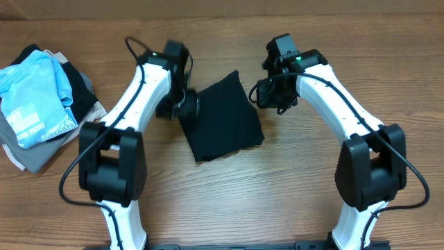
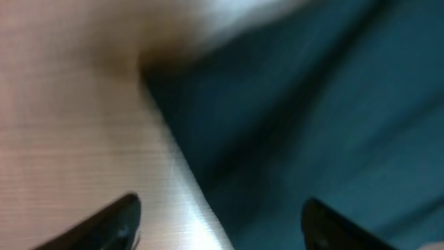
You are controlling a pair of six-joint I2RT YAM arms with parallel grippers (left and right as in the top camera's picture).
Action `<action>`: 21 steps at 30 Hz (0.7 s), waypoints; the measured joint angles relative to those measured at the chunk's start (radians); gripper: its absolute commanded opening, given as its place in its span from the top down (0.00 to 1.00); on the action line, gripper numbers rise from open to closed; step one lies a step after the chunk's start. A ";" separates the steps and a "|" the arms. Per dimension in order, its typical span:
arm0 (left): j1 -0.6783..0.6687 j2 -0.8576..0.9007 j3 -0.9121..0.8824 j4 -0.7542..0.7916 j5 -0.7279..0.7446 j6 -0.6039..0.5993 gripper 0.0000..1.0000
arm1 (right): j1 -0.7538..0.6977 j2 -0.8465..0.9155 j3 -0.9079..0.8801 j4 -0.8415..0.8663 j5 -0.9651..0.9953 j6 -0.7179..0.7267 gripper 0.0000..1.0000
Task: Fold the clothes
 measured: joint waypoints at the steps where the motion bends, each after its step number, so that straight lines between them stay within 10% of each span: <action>1: 0.003 -0.015 0.006 0.083 0.000 0.000 0.24 | 0.000 -0.010 0.002 -0.022 -0.011 0.007 0.60; 6: 0.015 -0.031 0.034 0.285 0.006 0.003 0.26 | 0.000 -0.029 0.000 -0.065 -0.126 0.036 0.61; 16: 0.016 0.113 0.033 0.224 0.047 0.003 0.26 | 0.046 -0.029 -0.165 0.047 -0.210 0.048 0.61; 21: 0.017 0.169 0.042 0.161 0.057 0.007 0.48 | 0.088 -0.029 -0.291 0.175 -0.272 0.051 0.61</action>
